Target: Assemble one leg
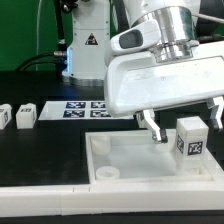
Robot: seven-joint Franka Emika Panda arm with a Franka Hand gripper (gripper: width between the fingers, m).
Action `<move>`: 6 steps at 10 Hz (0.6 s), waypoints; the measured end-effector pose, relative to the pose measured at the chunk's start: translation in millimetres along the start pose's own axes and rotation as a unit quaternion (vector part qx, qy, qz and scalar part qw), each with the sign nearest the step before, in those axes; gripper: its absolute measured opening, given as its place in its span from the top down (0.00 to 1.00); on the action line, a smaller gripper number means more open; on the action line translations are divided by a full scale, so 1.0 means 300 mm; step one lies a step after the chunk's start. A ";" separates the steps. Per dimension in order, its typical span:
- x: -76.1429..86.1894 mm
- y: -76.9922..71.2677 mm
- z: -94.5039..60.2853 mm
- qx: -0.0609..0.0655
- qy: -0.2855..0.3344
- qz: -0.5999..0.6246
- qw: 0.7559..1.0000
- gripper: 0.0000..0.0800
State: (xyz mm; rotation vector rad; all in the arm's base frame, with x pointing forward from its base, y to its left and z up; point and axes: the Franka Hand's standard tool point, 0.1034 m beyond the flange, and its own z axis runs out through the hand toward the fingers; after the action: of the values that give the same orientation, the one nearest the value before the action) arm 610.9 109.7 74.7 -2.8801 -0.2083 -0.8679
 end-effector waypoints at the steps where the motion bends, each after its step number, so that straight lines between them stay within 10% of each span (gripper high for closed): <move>1: -0.001 0.000 0.001 0.000 0.000 0.000 1.000 0.19; 6: 0.084 -0.003 -0.012 0.007 -0.022 -0.001 1.000 0.19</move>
Offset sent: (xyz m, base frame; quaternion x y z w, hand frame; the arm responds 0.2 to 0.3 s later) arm 0.0000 0.0000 0.0000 0.0000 0.0000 0.0000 1.0000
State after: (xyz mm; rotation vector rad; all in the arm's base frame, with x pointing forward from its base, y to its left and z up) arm 629.7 112.6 91.7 -2.8890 -0.2197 -0.7996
